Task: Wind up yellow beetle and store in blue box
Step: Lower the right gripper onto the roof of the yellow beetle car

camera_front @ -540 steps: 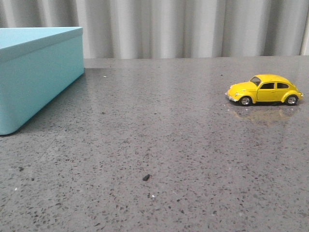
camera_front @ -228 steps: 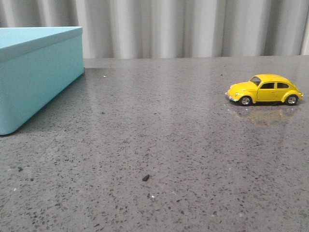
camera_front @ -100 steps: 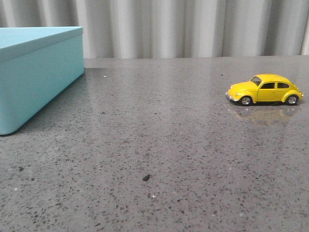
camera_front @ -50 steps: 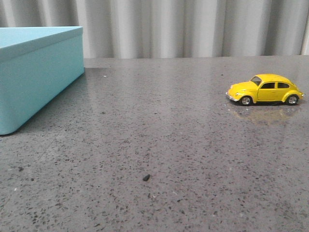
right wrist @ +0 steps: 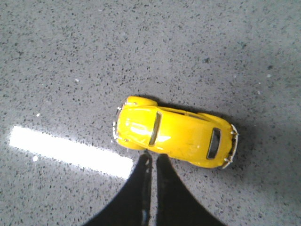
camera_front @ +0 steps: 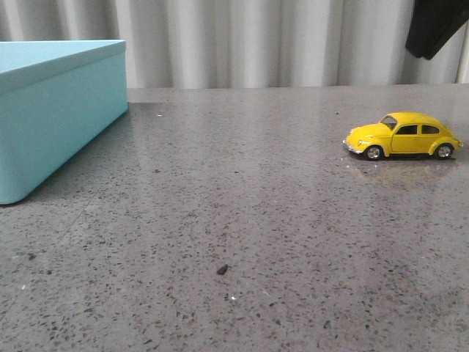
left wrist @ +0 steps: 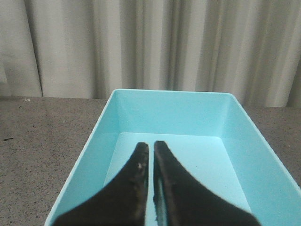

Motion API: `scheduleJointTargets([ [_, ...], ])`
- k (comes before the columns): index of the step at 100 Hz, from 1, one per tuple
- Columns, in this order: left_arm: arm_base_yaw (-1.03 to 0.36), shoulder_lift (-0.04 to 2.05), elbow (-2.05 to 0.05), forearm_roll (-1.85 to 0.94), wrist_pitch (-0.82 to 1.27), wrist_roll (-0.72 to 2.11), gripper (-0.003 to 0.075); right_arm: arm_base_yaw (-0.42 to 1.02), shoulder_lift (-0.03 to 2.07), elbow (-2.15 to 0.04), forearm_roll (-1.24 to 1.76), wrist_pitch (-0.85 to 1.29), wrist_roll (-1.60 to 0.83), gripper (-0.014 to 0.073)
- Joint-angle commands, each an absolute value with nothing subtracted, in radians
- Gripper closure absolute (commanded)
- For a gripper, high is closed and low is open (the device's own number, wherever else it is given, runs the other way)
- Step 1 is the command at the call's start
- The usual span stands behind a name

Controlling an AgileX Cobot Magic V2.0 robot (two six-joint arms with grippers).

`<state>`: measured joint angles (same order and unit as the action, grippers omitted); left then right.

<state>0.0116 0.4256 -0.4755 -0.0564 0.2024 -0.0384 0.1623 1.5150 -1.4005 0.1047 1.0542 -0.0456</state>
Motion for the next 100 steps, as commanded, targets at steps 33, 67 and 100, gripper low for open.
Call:
scheduleJointTargets([
  [33,0.013,0.441,-0.512,-0.066,0.122,-0.038,0.0741,0.160,1.640,-1.524,0.101,1.136,0.000,0.0654],
  [67,0.013,0.441,-0.512,-0.066,0.122,-0.038,0.0741,0.156,1.676,-1.524,0.087,1.142,0.007,0.0654],
  [100,0.013,0.441,-0.512,-0.066,0.122,-0.038,0.0741,0.156,1.701,-1.546,0.087,1.134,0.007,0.0655],
])
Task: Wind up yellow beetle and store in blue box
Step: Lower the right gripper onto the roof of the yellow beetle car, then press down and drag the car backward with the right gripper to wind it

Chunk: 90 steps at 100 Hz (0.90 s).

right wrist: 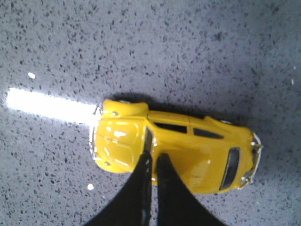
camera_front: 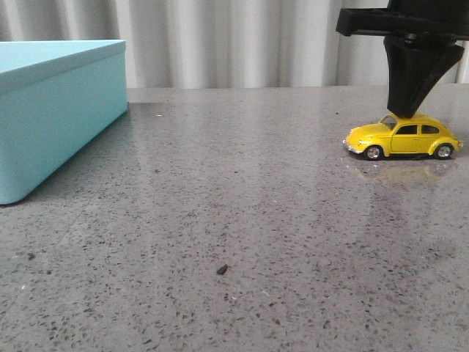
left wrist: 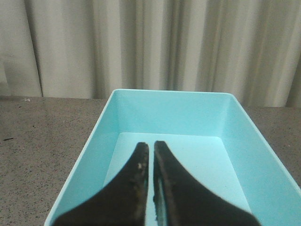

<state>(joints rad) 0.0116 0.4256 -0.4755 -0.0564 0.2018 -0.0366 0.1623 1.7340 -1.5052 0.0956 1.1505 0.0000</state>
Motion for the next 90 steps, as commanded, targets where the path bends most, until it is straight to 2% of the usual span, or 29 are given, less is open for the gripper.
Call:
scheduleJointTargets([
  [1,0.013,0.441,-0.512,-0.066,0.122,-0.038,0.0741,0.156,1.703,-1.546,0.087,1.134,0.007,0.0655],
  [90,0.013,0.441,-0.512,-0.066,0.122,-0.038,0.0741,0.156,1.715,-1.559,0.014,1.186,0.033,0.0655],
])
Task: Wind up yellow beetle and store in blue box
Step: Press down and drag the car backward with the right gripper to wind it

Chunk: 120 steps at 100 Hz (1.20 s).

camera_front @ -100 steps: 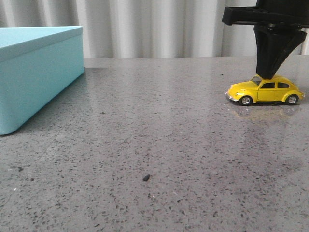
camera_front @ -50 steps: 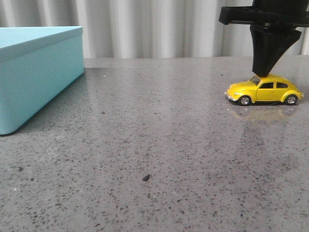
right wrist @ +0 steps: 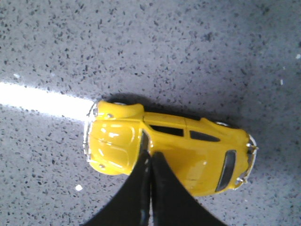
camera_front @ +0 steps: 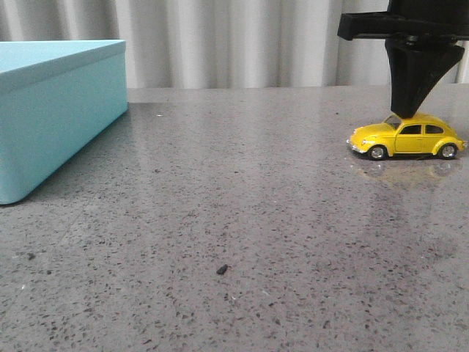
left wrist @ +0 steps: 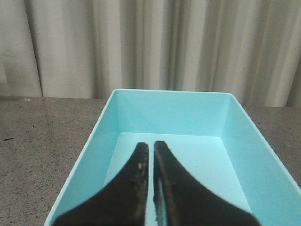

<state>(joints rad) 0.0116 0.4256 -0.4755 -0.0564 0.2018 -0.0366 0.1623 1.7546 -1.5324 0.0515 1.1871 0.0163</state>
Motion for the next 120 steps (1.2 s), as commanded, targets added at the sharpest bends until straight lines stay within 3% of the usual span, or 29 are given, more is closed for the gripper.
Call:
scheduleJointTargets([
  [1,0.013,0.441,-0.512,-0.066,0.122,-0.038,0.0741,0.156,1.715,-1.559,0.012,1.188,0.036,0.0655],
  [120,0.013,0.441,-0.512,-0.066,0.106,-0.038,0.0741,-0.041,1.740,-1.559,-0.078,1.243,0.042,0.0655],
])
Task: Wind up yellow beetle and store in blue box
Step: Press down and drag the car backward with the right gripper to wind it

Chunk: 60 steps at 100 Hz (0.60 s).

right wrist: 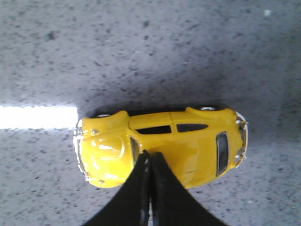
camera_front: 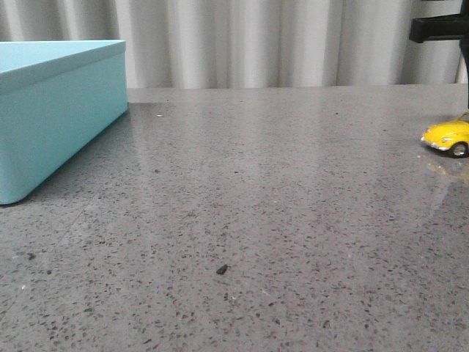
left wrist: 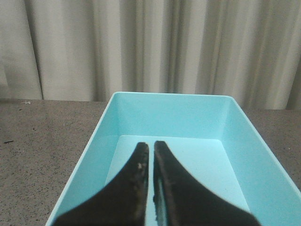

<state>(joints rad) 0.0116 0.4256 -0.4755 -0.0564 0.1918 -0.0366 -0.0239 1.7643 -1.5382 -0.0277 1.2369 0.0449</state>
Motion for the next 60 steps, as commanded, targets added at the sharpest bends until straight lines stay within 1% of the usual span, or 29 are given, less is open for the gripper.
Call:
scheduleJointTargets([
  [1,0.013,0.441,-0.512,-0.066,0.106,-0.038,0.0741,-0.043,1.740,-1.559,-0.078,1.243,0.042,0.0655],
  [29,0.013,0.441,-0.512,-0.066,0.106,-0.038,0.0741,-0.049,1.717,-1.585,-0.041,1.240,0.042,0.0655],
  [47,0.013,0.441,-0.512,-0.066,0.106,-0.038,0.0741,-0.049,1.605,-1.717,0.114,1.269,0.033,0.0655],
  [60,0.013,0.441,-0.512,-0.066,0.106,-0.038,0.0741,-0.049,1.546,-1.810,0.157,1.305,0.017,0.0655],
])
